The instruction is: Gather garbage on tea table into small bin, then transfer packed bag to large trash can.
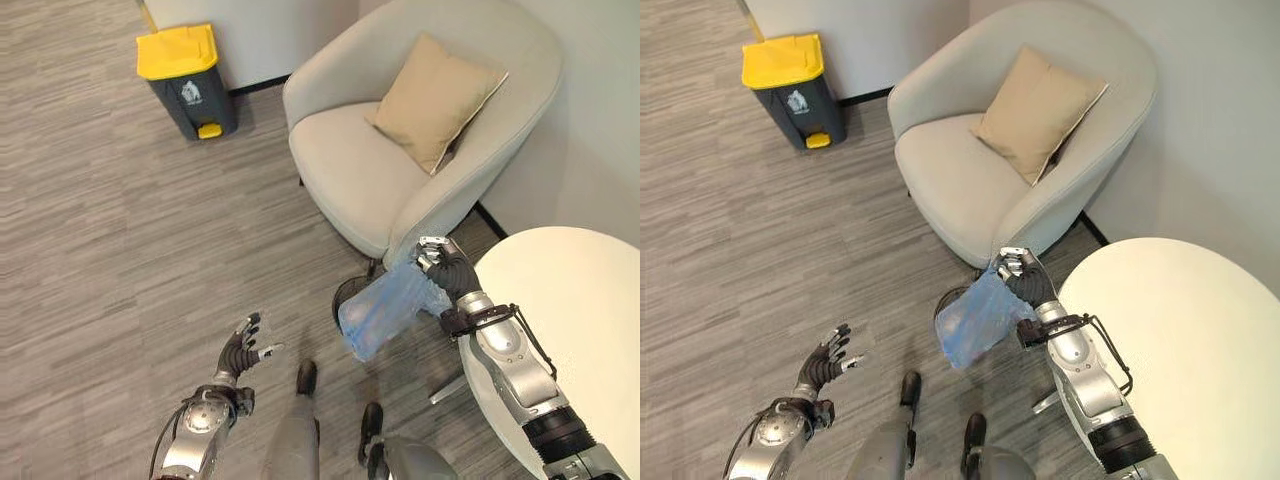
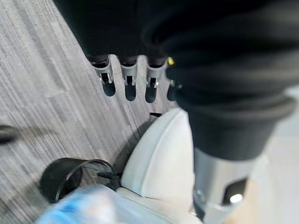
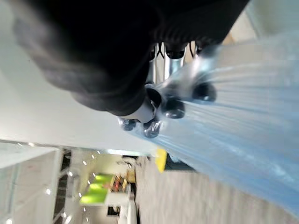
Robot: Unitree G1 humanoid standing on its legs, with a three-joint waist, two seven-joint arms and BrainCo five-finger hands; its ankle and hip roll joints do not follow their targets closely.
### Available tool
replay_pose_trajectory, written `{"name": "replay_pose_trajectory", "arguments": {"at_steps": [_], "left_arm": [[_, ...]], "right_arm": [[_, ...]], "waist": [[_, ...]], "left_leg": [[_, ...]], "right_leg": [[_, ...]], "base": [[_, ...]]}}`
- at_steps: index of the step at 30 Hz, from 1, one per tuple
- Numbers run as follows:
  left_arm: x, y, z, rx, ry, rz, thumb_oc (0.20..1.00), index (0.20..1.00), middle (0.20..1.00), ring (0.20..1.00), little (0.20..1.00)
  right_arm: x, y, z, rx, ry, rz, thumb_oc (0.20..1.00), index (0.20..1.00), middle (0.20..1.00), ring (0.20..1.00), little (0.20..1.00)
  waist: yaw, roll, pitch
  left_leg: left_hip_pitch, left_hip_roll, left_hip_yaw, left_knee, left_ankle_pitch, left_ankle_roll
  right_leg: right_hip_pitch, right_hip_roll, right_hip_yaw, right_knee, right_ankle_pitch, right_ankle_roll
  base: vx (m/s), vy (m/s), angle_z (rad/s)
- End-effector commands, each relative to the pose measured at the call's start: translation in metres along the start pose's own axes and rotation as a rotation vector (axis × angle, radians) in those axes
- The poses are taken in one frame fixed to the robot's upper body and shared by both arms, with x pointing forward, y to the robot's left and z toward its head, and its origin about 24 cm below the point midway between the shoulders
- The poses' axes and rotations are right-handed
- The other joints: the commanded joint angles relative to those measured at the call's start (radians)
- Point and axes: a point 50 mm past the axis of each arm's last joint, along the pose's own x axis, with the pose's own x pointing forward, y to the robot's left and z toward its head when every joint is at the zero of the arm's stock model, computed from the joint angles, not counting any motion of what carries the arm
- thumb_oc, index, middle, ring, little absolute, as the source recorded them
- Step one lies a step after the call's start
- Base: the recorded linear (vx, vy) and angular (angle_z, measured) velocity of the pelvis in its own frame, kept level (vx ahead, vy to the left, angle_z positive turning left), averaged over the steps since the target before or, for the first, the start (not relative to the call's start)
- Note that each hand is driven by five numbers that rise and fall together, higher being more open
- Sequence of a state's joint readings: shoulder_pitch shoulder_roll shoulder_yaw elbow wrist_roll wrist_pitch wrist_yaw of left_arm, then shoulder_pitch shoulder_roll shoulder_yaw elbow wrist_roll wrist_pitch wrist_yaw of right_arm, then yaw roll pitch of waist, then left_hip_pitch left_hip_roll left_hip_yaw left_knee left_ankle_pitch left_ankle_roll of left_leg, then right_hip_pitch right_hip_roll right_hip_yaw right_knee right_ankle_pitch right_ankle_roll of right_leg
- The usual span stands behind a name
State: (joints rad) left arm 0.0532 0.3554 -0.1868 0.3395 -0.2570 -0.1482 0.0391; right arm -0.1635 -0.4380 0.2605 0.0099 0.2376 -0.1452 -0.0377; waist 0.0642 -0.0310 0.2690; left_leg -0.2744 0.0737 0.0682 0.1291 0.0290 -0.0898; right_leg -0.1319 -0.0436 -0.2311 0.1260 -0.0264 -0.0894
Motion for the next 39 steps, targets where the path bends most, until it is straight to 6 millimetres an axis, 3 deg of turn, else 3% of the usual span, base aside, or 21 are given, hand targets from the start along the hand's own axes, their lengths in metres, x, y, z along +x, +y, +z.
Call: {"name": "replay_pose_trajectory", "arguments": {"at_steps": [1, 4, 9, 13, 20, 28, 32, 39], "left_arm": [[0.002, 0.003, 0.029, 0.051, -0.144, -0.042, 1.000, 1.000, 1.000, 1.000, 1.000], [0.005, -0.006, 0.043, 0.086, -0.207, -0.098, 1.000, 1.000, 1.000, 1.000, 1.000], [0.005, -0.023, 0.072, 0.155, -0.337, -0.220, 1.000, 1.000, 1.000, 1.000, 1.000], [0.009, -0.044, 0.095, 0.216, -0.429, -0.339, 1.000, 1.000, 1.000, 1.000, 1.000], [0.026, -0.067, 0.130, 0.336, -0.563, -0.339, 1.000, 1.000, 1.000, 1.000, 1.000], [0.036, -0.084, 0.124, 0.339, -0.515, -0.360, 1.000, 1.000, 1.000, 1.000, 1.000], [0.037, -0.094, 0.101, 0.372, -0.432, -0.384, 1.000, 1.000, 1.000, 1.000, 1.000], [0.034, -0.098, 0.088, 0.355, -0.388, -0.389, 1.000, 1.000, 1.000, 1.000, 1.000]], "right_arm": [[0.007, -0.003, 0.045, 0.084, -0.244, -0.016, 0.200, 0.200, 0.200, 0.200, 0.200], [0.004, -0.006, 0.045, 0.114, -0.252, -0.028, 0.200, 0.200, 0.200, 0.200, 0.200], [0.009, 0.000, 0.056, 0.159, -0.303, 0.021, 0.200, 0.200, 0.200, 0.200, 0.200], [0.014, 0.018, 0.068, 0.210, -0.347, 0.128, 0.200, 0.200, 0.200, 0.200, 0.200], [0.023, 0.053, 0.079, 0.321, -0.370, 0.306, 0.200, 0.200, 0.200, 0.200, 0.200], [0.036, 0.080, 0.090, 0.373, -0.381, 0.400, 0.200, 0.200, 0.200, 0.200, 0.200], [0.042, 0.098, 0.108, 0.450, -0.436, 0.452, 0.200, 0.200, 0.200, 0.200, 0.200], [0.042, 0.105, 0.123, 0.491, -0.487, 0.480, 0.200, 0.200, 0.200, 0.200, 0.200]], "waist": [[-0.041, -0.051, -0.070], [-0.064, -0.043, -0.089], [-0.070, -0.037, -0.115], [-0.081, -0.051, -0.148], [-0.100, -0.060, -0.190], [-0.098, -0.060, -0.206], [-0.084, -0.070, -0.208], [-0.074, -0.074, -0.209]], "left_leg": [[0.030, -0.036, 0.006, 0.073, -0.041, 0.032], [0.092, -0.009, 0.031, 0.037, -0.048, 0.021], [0.149, -0.023, 0.032, -0.053, -0.053, 0.023], [0.218, -0.031, 0.059, -0.119, -0.055, 0.032], [0.289, -0.040, 0.084, -0.186, -0.053, 0.043], [0.319, -0.042, 0.092, -0.206, -0.054, 0.049], [0.326, -0.041, 0.089, -0.211, -0.056, 0.052], [0.328, -0.042, 0.089, -0.213, -0.057, 0.053]], "right_leg": [[0.108, -0.002, 0.048, -0.115, -0.077, 0.135], [0.109, -0.014, 0.001, -0.132, -0.067, 0.139], [0.124, -0.023, -0.005, -0.136, -0.051, 0.152], [0.143, -0.027, 0.016, -0.142, -0.040, 0.168], [0.156, -0.024, 0.051, -0.144, -0.031, 0.187], [0.171, -0.022, 0.066, -0.154, -0.024, 0.192], [0.181, -0.024, 0.066, -0.165, -0.018, 0.194], [0.183, -0.028, 0.062, -0.166, -0.013, 0.196]], "base": [[-0.04, 0.023, 0.69], [0.01, 0.066, 0.49], [0.05, 0.106, 0.39], [0.05, 0.091, -0.17], [0.04, 0.052, -0.17], [0.03, 0.029, -0.08], [0.00, 0.000, 0.00], [0.00, 0.000, 0.00]]}}
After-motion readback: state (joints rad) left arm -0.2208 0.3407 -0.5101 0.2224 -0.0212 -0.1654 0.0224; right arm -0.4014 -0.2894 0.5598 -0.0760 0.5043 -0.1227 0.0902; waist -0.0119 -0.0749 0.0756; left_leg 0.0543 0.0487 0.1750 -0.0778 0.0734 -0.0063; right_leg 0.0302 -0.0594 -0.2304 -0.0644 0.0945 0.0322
